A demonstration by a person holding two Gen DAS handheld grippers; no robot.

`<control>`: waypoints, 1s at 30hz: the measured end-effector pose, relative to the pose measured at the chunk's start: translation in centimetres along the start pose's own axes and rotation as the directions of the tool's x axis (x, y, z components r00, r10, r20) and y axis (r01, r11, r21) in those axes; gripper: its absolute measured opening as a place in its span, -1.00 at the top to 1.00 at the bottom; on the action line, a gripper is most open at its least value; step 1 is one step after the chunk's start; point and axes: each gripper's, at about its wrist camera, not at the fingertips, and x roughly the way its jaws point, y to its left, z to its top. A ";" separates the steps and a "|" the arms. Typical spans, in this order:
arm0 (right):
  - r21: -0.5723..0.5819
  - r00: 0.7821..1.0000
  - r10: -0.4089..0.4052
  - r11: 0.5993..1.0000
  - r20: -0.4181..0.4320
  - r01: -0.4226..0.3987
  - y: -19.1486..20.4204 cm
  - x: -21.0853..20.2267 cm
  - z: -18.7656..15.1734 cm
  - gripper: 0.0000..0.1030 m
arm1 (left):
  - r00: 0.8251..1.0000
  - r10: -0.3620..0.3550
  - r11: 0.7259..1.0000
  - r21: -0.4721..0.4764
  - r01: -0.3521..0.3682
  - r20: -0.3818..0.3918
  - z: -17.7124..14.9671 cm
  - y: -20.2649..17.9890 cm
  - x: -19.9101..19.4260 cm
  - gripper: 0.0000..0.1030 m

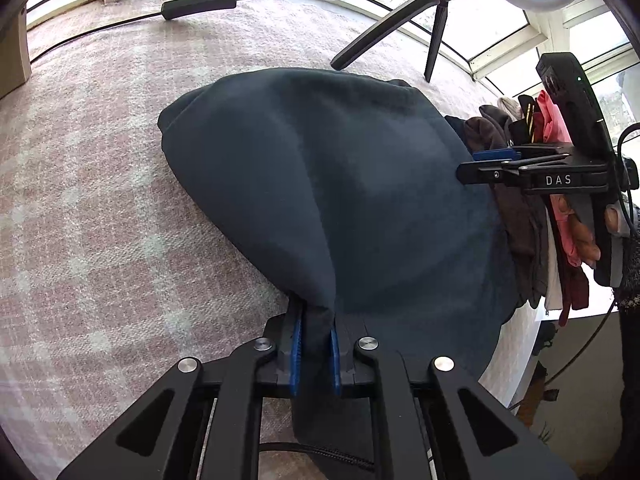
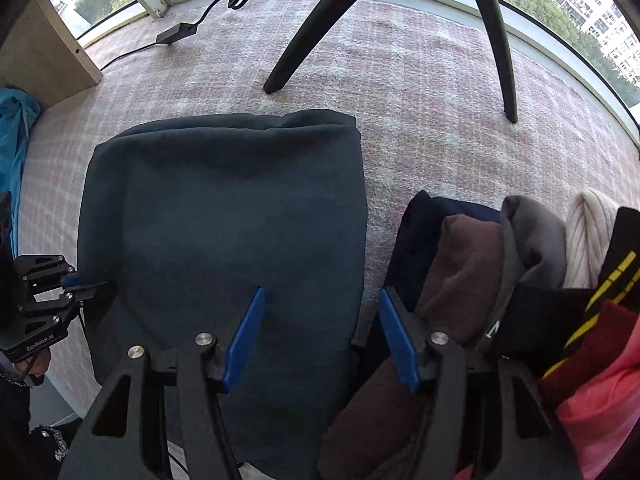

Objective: Fold clothes

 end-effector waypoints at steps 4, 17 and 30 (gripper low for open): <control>0.017 0.998 0.056 0.998 0.026 -0.057 -0.2 -0.4 0.6 -0.28 | 1.000 0.019 1.000 0.023 -0.019 -0.003 0.1 -0.6 0.1 0.80; -0.042 0.991 -0.102 0.994 -0.088 0.099 1.5 2.3 0.9 -0.48 | 1.000 0.016 0.999 0.034 -0.016 -0.008 0.9 -1.5 1.0 0.80; -0.157 0.995 -0.019 0.988 -0.103 0.003 3.0 3.8 0.3 -0.12 | 0.999 -0.023 0.999 0.027 0.022 0.037 1.1 -2.0 1.5 0.83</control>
